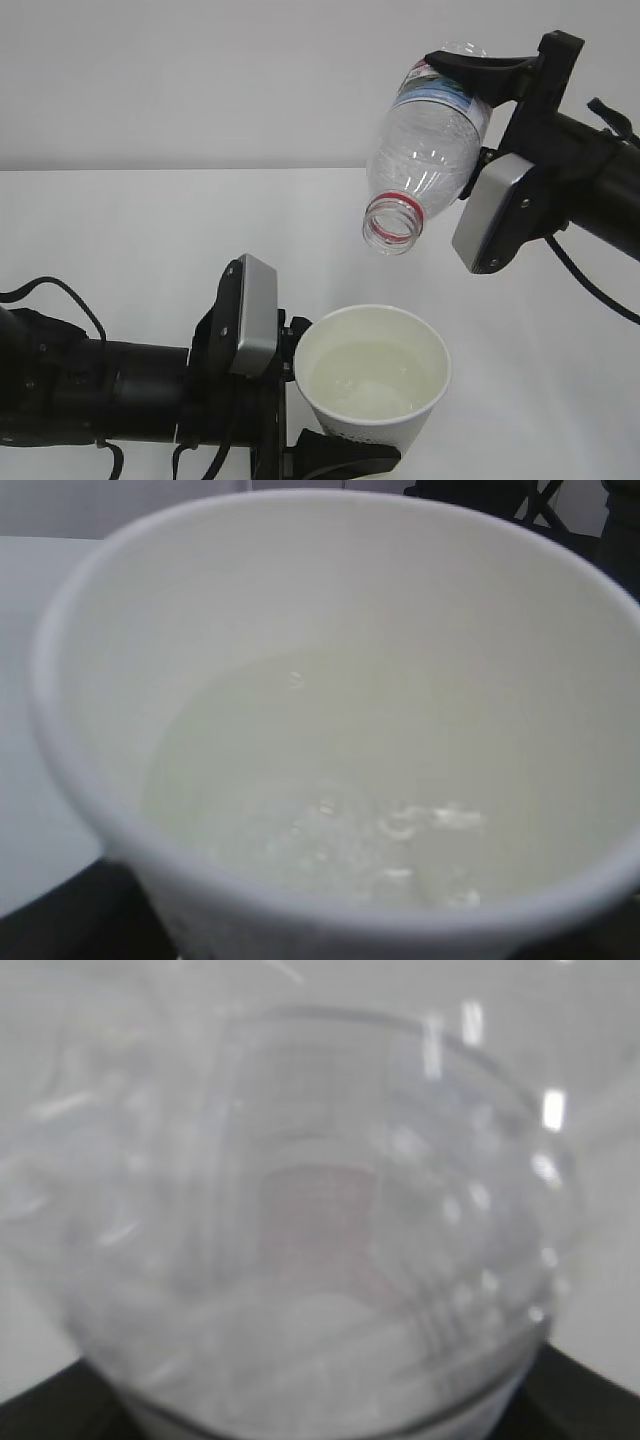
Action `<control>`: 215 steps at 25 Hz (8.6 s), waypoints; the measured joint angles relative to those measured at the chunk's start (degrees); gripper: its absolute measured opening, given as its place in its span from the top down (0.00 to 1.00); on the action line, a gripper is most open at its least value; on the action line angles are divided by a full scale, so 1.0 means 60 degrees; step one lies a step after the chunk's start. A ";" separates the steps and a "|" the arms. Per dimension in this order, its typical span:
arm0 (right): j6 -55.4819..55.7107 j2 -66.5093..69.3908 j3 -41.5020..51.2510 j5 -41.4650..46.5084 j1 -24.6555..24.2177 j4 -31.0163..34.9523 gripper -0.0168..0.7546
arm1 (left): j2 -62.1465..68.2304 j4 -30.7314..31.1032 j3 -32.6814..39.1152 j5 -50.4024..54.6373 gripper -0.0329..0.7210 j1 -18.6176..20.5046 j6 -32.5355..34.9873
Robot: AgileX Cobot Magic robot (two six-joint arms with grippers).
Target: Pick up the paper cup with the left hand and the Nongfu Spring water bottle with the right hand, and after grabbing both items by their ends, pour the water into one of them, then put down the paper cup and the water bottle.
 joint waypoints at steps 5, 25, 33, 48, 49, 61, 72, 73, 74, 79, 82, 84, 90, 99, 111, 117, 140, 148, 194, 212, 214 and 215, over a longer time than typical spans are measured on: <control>0.0162 0.0000 0.0000 0.0000 0.0000 0.0000 0.35 | 0.0000 0.0000 0.0000 0.0000 0.20 0.0000 0.0000; 0.1751 0.0000 0.0000 0.0000 0.0000 0.0000 0.35 | 0.0000 0.0000 0.0000 0.0000 0.20 0.0000 0.0000; 0.2367 0.0000 0.0000 0.0000 0.0000 0.0000 0.35 | 0.0000 0.0000 0.0000 0.0000 0.20 0.0000 0.0000; 0.3806 0.0000 0.0000 0.0000 0.0000 0.0519 0.35 | 0.0000 0.0000 0.0000 0.0000 0.20 0.0000 0.0000; 0.3928 0.0000 0.0000 0.0000 0.0000 0.0560 0.35 | 0.0000 -0.0017 0.0000 0.0000 0.20 0.0000 0.0000; 0.5359 0.0000 0.0000 0.0000 0.0000 0.0802 0.35 | 0.0000 -0.0017 0.0000 0.0000 0.20 0.0000 0.0000; 0.6622 0.0000 0.0000 0.0000 0.0000 0.0823 0.35 | 0.0000 -0.0017 0.0000 0.0037 0.20 0.0000 0.0000; 0.6688 0.0000 0.0000 0.0000 0.0000 0.0823 0.35 | 0.0000 -0.0017 0.0000 0.0037 0.20 0.0000 0.0000; 0.6805 0.0000 0.0000 0.0000 0.0000 0.0823 0.35 | 0.0000 -0.0017 0.0000 0.0037 0.20 0.0000 0.0000; 0.7200 0.0000 0.0000 0.0000 0.0000 0.0823 0.35 | 0.0000 -0.0017 0.0000 0.0037 0.20 0.0000 0.0000; 0.7440 0.0000 0.0000 0.0000 0.0000 0.0823 0.35 | 0.0000 -0.0017 0.0000 0.0037 0.20 0.0000 0.0000; 0.7633 0.0000 0.0000 0.0000 0.0000 0.0823 0.35 | 0.0000 -0.0017 0.0000 0.0037 0.20 0.0000 0.0000; 0.7916 0.0000 0.0000 0.0000 0.0000 0.0823 0.35 | 0.0000 -0.0017 0.0000 0.0037 0.20 0.0000 0.0000; 0.8628 0.0000 0.0000 0.0000 0.0000 0.1064 0.35 | 0.0000 -0.0017 0.0000 0.0037 0.20 0.0000 0.0000; 0.9422 0.0000 0.0000 0.0000 0.0000 0.1342 0.35 | 0.0000 -0.0017 0.0000 0.0037 0.20 0.0000 0.0000; 0.9919 0.0000 0.0000 0.0077 0.0000 0.1445 0.35 | 0.0000 -0.0017 0.0000 0.0037 0.21 0.0000 0.0000; 1.0791 0.0000 0.0000 0.1499 0.0000 0.2570 0.35 | 0.0000 -0.0017 0.0000 0.0037 0.21 0.0000 -0.0045; 1.0808 0.0221 0.0000 0.1581 0.0000 0.3316 0.35 | 0.0000 -0.0017 0.0000 0.0037 0.21 0.0000 -0.0054; 1.0249 0.0240 0.0222 0.1913 -0.0107 0.6567 0.44 | 0.0000 -0.0017 0.0000 0.0037 0.21 0.0000 -0.0067; 1.0126 0.0240 0.0222 0.2185 -0.0394 0.5334 0.49 | 0.0000 -0.0017 0.0000 0.0037 0.21 0.0000 -0.0067; 1.0126 0.0240 0.0222 0.2341 -0.0394 0.5249 0.49 | 0.0000 -0.0017 0.0000 0.0037 0.21 0.0000 -0.0067; 1.0126 0.0240 0.0222 0.2458 -0.0394 0.5248 0.49 | 0.0000 -0.0017 0.0000 0.0037 0.21 0.0000 -0.0067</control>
